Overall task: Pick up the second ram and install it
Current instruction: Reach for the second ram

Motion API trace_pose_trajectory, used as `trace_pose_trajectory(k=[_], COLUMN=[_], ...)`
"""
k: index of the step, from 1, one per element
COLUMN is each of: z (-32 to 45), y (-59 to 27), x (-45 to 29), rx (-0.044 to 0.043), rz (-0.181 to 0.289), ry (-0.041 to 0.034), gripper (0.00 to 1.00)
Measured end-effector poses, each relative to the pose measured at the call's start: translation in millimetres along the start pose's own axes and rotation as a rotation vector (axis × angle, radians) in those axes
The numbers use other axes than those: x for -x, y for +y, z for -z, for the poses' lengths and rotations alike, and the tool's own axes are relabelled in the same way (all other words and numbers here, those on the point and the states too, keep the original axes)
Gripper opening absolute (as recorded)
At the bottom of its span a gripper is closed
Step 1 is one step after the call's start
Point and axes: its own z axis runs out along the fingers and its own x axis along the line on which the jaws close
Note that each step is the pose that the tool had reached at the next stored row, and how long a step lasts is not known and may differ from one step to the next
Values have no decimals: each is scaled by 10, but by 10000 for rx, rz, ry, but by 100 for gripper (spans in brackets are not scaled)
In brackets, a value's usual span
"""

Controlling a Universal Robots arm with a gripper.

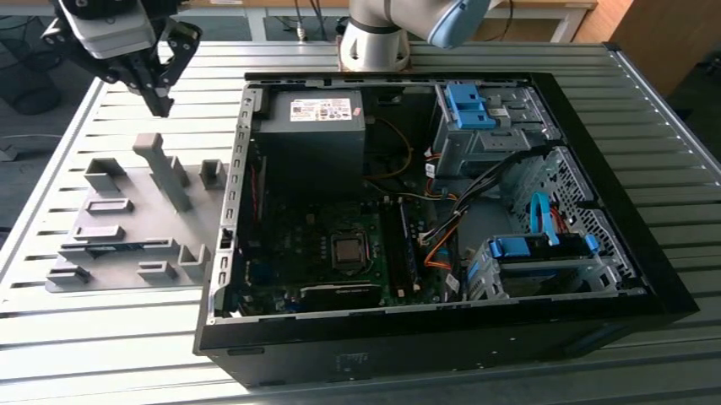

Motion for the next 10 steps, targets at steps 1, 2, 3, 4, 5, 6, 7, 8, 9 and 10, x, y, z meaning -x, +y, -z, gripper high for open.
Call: trace_pose_trajectory(k=[1, 2, 3, 4, 5, 6, 7, 8, 9, 10], z=[-3, -7, -10, -14, -18, -22, -26, -31, -37, -45], y=[-15, -30, -45, -60, -74, -90, -110, -134, -159, -186], x=[-16, -33, -49, -63, -75, -87, -99, -109, -115, -125], rx=[0, -1, -1, -1, -1, -1, -1, -2, -2, -2], rz=[0, 0, -1, 0, -1, -1, 0, -1, -1, -1], ry=[1, 2, 3, 4, 7, 10, 11, 13, 15, 17], gripper=[11, 11, 11, 11, 11, 11, 11, 11, 11, 11])
